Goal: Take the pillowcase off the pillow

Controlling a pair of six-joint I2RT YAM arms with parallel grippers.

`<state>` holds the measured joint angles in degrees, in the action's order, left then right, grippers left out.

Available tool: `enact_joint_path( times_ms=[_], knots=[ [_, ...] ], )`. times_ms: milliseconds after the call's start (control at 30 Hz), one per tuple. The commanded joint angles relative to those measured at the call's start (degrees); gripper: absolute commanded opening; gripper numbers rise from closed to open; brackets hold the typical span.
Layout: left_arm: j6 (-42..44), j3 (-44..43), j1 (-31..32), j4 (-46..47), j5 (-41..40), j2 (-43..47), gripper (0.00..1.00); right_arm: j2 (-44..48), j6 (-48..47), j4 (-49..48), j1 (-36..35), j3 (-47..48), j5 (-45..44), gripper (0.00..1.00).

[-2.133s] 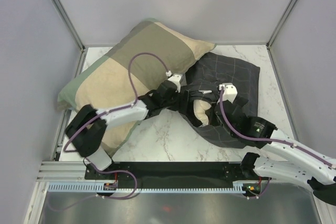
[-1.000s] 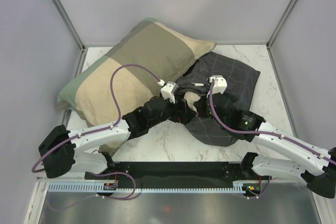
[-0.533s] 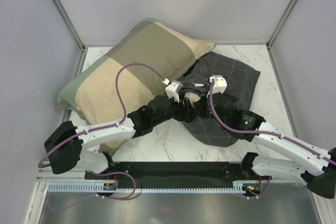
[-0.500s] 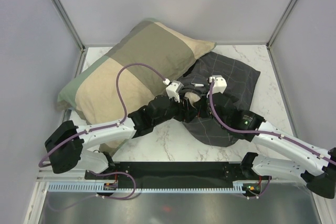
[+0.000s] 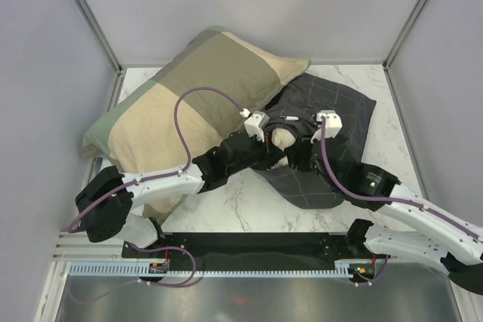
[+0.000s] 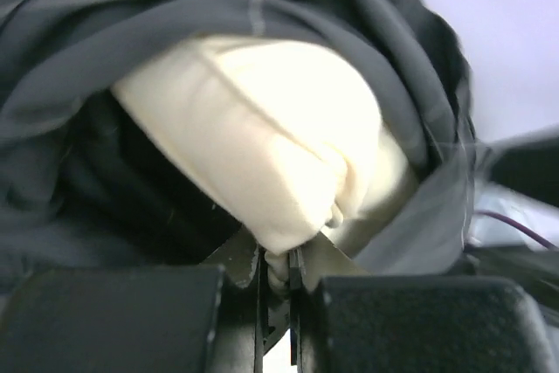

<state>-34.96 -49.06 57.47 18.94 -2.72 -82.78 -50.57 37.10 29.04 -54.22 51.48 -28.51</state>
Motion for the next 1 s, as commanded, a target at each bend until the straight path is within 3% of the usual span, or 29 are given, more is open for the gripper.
enact_joint_path(
  times_ms=[0,67,133,367,667,700,733,800,833,933,967],
  knots=[
    [-2.1,-2.3,-4.2,-1.0,-7.3,-1.2,0.02,4.9,-1.3,5.6,-0.8,5.7,-2.2,0.61],
    [-2.8,-2.5,-5.5,-1.0,-7.1,-1.2,0.02,6.0,-1.9,9.1,-0.8,6.3,-4.0,0.71],
    [-3.4,-3.5,-6.1,-1.1,-7.3,-1.1,0.02,5.9,-1.2,12.3,-0.8,5.5,-6.5,0.75],
    [-3.4,-8.1,-6.7,-2.8,-8.3,-0.6,0.02,5.1,3.9,14.3,-0.8,-1.3,-8.2,0.79],
    [-3.3,-6.2,-6.9,-3.5,-9.1,4.4,0.02,-2.4,6.8,12.6,-0.7,-7.7,-13.8,0.80],
    [-3.3,-6.1,-7.1,-3.6,-9.2,4.8,0.02,-3.1,7.1,12.4,-0.7,-8.1,-15.0,0.77],
    [-2.9,-6.1,-7.1,-3.9,-9.3,5.6,0.02,-4.1,7.0,11.4,-0.7,-8.4,-15.3,0.63],
    [-2.7,-6.0,-7.8,-5.0,-9.4,6.2,0.02,-4.6,6.8,10.5,-0.7,-8.9,-15.4,0.47],
    [-2.4,-5.9,-8.6,-5.4,-9.4,6.4,0.02,-4.8,6.8,10.3,-0.6,-8.9,-15.3,0.28],
    [-2.3,-5.9,-11.6,-6.5,-9.1,7.2,0.02,-4.3,6.8,10.8,-0.6,-8.5,-14.4,0.03],
    [-2.4,-6.0,-12.7,-6.5,-8.6,7.1,0.02,-4.0,6.8,11.0,-0.6,-8.3,-14.0,0.00]
  ],
)
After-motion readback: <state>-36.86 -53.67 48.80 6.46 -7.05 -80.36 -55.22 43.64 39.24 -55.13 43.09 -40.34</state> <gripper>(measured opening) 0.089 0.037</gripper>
